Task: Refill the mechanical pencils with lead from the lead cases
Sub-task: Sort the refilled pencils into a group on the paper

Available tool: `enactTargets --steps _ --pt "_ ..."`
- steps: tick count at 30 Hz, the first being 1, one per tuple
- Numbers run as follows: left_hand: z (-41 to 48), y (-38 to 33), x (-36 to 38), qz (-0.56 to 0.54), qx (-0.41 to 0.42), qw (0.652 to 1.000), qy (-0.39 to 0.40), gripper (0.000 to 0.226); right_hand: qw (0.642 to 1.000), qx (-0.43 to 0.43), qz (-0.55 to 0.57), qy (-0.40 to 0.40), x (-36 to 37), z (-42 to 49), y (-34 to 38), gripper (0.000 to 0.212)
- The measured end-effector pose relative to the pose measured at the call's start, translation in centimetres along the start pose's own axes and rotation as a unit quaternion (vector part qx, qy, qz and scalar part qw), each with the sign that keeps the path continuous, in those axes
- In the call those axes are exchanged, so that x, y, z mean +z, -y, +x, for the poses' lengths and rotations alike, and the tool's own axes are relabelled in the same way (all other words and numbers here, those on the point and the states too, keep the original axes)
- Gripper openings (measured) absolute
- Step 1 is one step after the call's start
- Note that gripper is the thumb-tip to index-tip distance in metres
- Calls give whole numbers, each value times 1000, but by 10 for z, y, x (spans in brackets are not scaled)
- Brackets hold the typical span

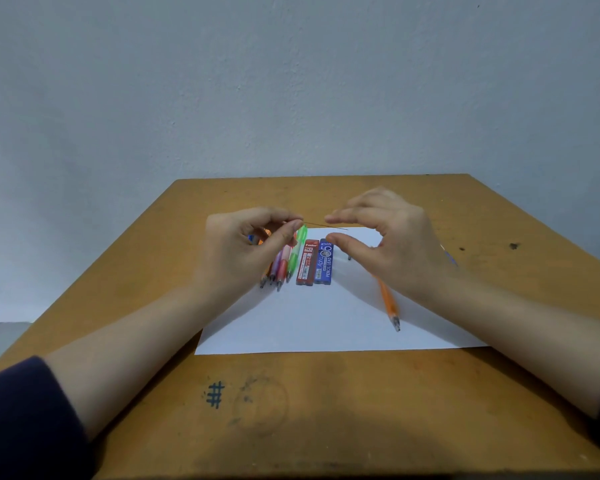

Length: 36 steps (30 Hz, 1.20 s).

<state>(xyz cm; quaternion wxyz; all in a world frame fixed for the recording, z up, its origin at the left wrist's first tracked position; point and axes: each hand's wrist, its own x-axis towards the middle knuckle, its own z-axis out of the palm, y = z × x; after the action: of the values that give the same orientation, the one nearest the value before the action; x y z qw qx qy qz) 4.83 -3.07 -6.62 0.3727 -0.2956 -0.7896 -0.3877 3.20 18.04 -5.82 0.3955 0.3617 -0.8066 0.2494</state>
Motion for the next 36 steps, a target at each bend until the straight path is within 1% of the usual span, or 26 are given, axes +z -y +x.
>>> enactTargets --steps 2,8,13,17,22,25,27,29,30,32,34,36 --pt "0 -2 1 -7 15 1000 14 16 1000 -8 4 -2 1 0 0 15" --pt "0 -3 4 3 38 999 13 21 1000 -19 -3 -5 0 0 -3 7" --pt "-1 -5 5 -17 12 1000 5 19 1000 -8 -6 3 -1 1 -6 5" --pt "-2 -6 7 -14 -6 1000 3 22 1000 8 -21 8 -4 1 -19 8" --pt "-3 -8 18 25 -19 998 56 22 998 21 -57 31 -4 2 -40 8" --pt "0 -17 28 81 25 993 85 28 996 41 -69 38 -6 2 -47 10" --pt "2 -20 35 114 58 985 119 33 995 54 -68 43 -6 2 -49 12" --pt "4 -21 42 130 61 978 149 38 995 61 -67 46 -7 2 -50 14" --pt "5 -23 47 132 41 977 159 37 995 67 -64 48 -8 3 -51 13" --pt "8 -30 57 139 -23 973 183 35 994 80 -55 52 -9 2 -51 10" --pt "12 -38 68 159 -80 958 224 41 993 92 -51 55 -10 2 -51 5" --pt "16 -47 77 157 -144 939 270 46 992 106 -47 57 -12 3 -52 3"
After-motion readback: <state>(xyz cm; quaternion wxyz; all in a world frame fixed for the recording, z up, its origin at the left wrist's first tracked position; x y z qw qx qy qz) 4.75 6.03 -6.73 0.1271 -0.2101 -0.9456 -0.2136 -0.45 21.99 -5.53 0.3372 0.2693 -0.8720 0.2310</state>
